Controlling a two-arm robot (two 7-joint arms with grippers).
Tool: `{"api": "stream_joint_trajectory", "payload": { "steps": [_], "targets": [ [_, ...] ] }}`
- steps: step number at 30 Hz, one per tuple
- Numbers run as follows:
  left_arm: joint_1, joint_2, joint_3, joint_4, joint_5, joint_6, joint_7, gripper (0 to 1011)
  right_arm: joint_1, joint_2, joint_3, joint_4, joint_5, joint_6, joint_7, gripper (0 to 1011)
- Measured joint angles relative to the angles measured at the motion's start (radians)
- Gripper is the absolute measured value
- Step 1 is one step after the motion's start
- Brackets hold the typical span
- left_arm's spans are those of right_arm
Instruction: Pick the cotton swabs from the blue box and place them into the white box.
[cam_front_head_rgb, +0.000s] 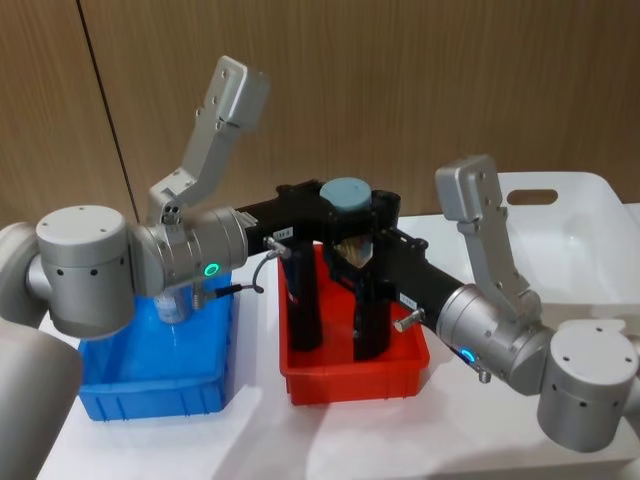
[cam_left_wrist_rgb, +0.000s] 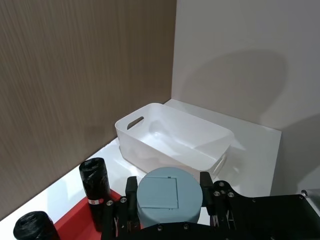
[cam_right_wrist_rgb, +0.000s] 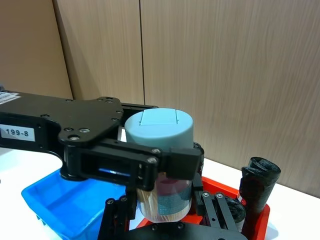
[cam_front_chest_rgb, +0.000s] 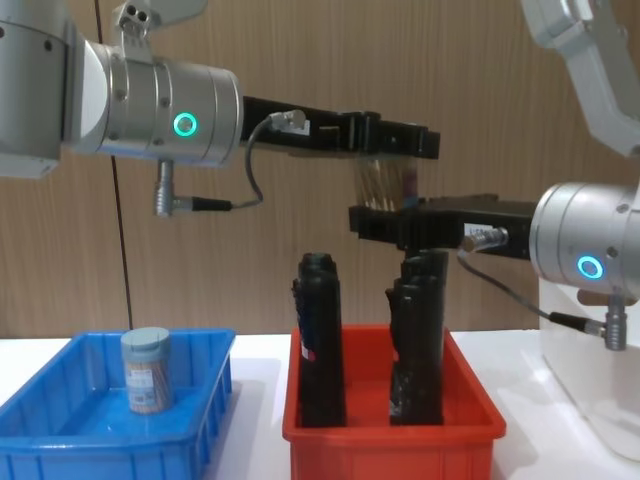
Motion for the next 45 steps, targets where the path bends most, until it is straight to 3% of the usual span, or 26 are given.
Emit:
{"api": "stream_joint_trajectory", "payload": {
  "steps": [3, 9, 26, 45],
  "targets": [
    [0.0, 0.0, 0.0, 0.0, 0.0, 0.0, 0.0, 863, 0.0, 0.0, -0.001, 0.0, 0.0, 0.0, 0.0, 628],
    [0.0, 0.0, 0.0, 0.0, 0.0, 0.0, 0.0, 1000, 0.001, -0.001, -0.002, -0.001, 0.0, -0.001, 0.001, 628],
    [0.0, 0.0, -0.001, 0.0, 0.0, 0.0, 0.0, 1004, -0.007, 0.005, -0.002, 0.003, 0.012, -0.008, -0.013, 628],
    [0.0, 0.0, -0.001, 0.0, 0.0, 0.0, 0.0, 1004, -0.041, 0.041, 0.038, 0.055, 0.081, -0.042, -0.081, 628]
  ]
}}
